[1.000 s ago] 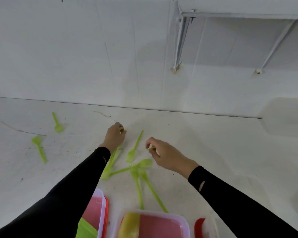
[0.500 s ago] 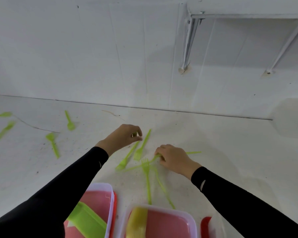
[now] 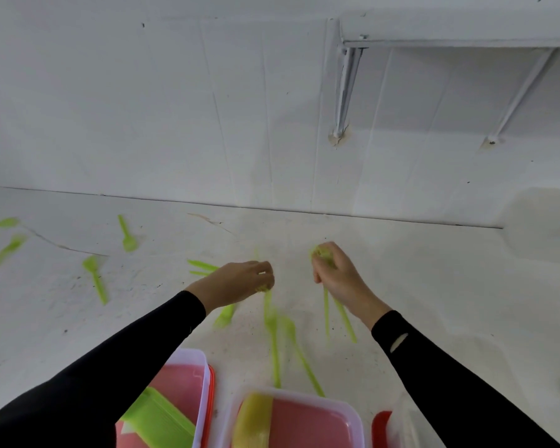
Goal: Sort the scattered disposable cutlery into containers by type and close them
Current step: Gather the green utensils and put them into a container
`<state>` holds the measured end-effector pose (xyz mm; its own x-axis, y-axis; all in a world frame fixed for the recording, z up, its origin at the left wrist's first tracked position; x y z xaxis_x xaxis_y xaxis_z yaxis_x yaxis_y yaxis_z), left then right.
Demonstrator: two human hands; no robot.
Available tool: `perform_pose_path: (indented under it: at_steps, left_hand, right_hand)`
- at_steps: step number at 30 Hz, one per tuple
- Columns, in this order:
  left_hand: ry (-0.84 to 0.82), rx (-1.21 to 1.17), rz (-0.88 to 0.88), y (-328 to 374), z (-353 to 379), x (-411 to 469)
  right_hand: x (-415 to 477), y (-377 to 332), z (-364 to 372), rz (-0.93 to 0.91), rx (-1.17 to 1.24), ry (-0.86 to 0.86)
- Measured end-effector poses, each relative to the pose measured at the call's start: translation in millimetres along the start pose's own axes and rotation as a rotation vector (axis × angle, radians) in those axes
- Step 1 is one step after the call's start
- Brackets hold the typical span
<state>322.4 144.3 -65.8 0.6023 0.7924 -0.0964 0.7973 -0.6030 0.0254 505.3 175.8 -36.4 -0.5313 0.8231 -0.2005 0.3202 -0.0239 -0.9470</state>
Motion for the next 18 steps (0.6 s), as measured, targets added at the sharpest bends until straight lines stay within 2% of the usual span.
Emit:
perform_pose_path:
  at_steps: [3, 6, 9, 14, 18]
  left_hand:
    - [0.141, -0.3, -0.185, -12.4, -31.8, 1.0]
    - [0.479, -0.658, -0.439, -32.8, -67.9, -16.5]
    - [0.799, -1.079, -0.596, -43.2, -76.8, -41.5]
    - [1.102, -1.585, -0.684, -42.5, -37.5, -73.1]
    - [1.126, -1.788, -0.786, -25.5, -0.9, -84.4]
  right_hand:
    - [-1.7, 16.0, 32.3, 0.16, -0.262, -0.19]
    - [-5.5, 29.6, 65.9, 0.273, -0.584, -0.402]
    - [-9.2, 37.8, 74.6, 0.345, -0.92, -0.391]
    - [-14.4, 42.9, 81.9, 0.283, -0.995, -0.396]
    - [-14.3, 42.2, 89.9, 0.228, -0.965, -0.42]
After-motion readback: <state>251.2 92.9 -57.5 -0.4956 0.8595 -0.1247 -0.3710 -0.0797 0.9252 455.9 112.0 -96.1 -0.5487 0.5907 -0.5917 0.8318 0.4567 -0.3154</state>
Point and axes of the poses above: each hand's wrist, its own x-axis towards the middle knuckle, its own z-axis out of the palm, y = z × x, the point moved 7 cm from there along x, towards the middle knuckle, and after that the axes turned 15 degrees about -y, right-handed, at the moved point
